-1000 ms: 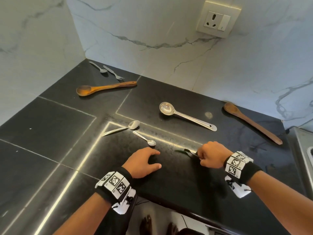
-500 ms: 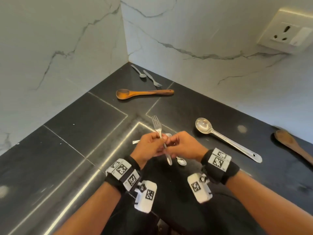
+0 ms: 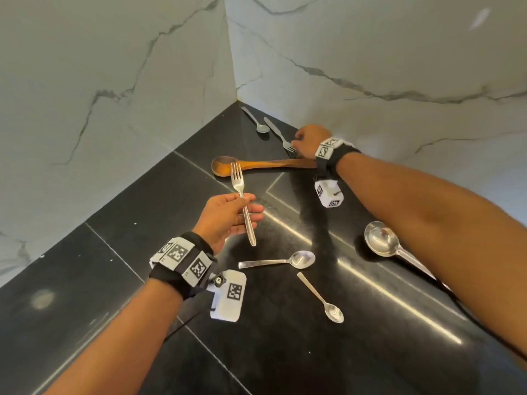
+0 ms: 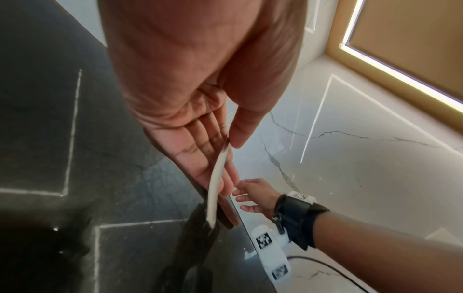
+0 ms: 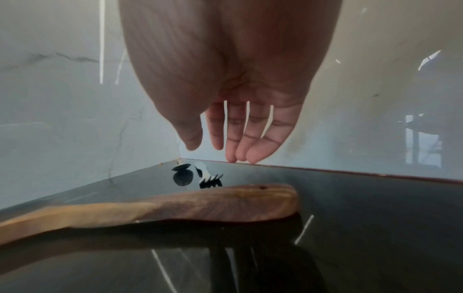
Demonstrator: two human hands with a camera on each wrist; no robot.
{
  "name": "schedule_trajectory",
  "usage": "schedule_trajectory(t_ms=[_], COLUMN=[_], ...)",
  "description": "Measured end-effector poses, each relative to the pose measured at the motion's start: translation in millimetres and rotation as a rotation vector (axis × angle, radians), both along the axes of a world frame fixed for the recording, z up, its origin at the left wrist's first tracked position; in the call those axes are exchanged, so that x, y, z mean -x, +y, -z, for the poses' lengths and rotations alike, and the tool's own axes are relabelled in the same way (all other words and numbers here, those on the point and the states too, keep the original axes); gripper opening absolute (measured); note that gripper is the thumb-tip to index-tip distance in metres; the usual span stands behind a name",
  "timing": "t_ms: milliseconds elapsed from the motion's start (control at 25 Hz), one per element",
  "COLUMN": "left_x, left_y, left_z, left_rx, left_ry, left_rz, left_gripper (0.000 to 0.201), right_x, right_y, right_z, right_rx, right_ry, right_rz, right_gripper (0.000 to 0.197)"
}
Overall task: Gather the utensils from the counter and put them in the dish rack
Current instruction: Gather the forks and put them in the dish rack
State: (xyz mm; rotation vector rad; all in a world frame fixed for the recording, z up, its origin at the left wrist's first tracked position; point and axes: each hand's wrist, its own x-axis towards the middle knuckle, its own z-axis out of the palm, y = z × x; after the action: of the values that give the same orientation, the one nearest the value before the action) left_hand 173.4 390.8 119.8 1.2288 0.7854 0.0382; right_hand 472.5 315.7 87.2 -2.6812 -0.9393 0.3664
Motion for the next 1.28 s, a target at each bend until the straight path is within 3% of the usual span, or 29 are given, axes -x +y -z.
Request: schedule_trajectory(t_ms=[120,360,520,680,760,920,1120,1280], left_x=[-4,2,4,9,14,21,28,44], left_y=[6,15,10,5,1,-22,-59,-92], left_z=[4,13,15,12,9,-1,-14,-22], left_rx=[0.002,-0.039,-0.076,-0.123,-0.153,-0.181,-0.269,-0.306], left_ry=[0.024,0.051,0.033,-0.05,-0.082,-0.138,-0.203,-0.238], left_rz=[0.017,0.047,0.041,0.021,0.014,0.064,0.147,0.313], left_gripper=[0.025,0.026,0.025,0.023,0.023,0.018,0.019,0.019], right_x=[-21,-32,-38,-19,8,95,187,239], right_y=[24,38,22,-22,-58,-113,-143,-157], right_z=[20,43,23,-24,-43,-62,-66,-59], right_rx=[0.046,0.01,-0.062,-0.283,-0.5,-0.85,-0.95,-1.003], right_ry=[0.053,0.074,0.092,-0.021,-0.011,0.193,0.476,0.506], right_rz=[0.097,0.156,0.207,0.174,0.132,0.058,0.077,0.086], right_gripper=[0.043,0.029,0.023,0.021,0.014,0.005,0.009,0.027])
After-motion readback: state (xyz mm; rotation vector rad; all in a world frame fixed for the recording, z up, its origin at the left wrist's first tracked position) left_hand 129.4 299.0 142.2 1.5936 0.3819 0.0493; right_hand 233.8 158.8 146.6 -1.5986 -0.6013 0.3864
